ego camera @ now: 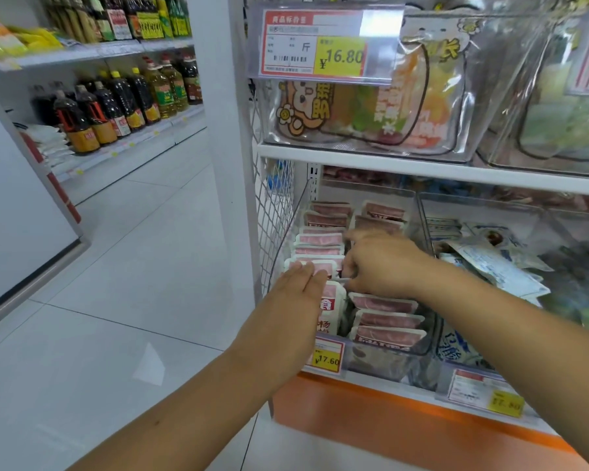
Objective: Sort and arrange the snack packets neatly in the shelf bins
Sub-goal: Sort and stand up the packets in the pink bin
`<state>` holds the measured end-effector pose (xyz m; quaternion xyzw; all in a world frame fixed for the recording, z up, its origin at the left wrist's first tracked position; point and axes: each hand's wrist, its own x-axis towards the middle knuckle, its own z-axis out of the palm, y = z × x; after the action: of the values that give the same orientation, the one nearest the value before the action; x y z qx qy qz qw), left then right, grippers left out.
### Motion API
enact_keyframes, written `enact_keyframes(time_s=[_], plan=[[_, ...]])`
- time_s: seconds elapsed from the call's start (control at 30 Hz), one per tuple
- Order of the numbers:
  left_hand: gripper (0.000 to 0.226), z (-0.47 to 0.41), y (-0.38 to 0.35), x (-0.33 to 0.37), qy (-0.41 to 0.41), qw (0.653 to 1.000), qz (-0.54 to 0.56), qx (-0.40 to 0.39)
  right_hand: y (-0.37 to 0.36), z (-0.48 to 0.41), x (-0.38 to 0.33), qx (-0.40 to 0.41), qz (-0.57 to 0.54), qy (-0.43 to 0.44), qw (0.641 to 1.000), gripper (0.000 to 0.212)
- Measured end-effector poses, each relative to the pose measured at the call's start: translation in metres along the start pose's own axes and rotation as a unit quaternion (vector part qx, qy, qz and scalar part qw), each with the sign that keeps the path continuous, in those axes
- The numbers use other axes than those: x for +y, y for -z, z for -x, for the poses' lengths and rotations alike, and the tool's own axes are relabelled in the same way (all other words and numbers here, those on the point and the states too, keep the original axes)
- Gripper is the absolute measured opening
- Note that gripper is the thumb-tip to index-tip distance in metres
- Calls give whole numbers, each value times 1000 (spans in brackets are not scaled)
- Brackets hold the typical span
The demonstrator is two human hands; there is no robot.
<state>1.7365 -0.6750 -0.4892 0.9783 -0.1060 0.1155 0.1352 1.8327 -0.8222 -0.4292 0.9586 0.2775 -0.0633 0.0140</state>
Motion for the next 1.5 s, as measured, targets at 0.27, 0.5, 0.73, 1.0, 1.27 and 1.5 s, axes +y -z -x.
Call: enact_keyframes(time_s=[0.27,0.5,0.73,1.0,1.27,1.5], plan=[[64,5,1,2,-2,999,-33,-17,-13,-4,-2,3,-115,1,993,20],[56,-17,1,14,-30,998,-36,-34,19,69,37,-107,-43,31,993,64],[62,-49,-12,8,-6,985,-17,-170,2,40,37,-123,176,-1,977,65],[67,-40,-3,13,-6,997,6,-80,17,43,55,-39,-131,2,991,48],[61,-41,-5,13,-1,994,-1,-111,6,29,48,53,-20,-64,996,18],[52,-47,-11,18,18,987,-36,-154,9,24,56,17,55,-101,993,16]])
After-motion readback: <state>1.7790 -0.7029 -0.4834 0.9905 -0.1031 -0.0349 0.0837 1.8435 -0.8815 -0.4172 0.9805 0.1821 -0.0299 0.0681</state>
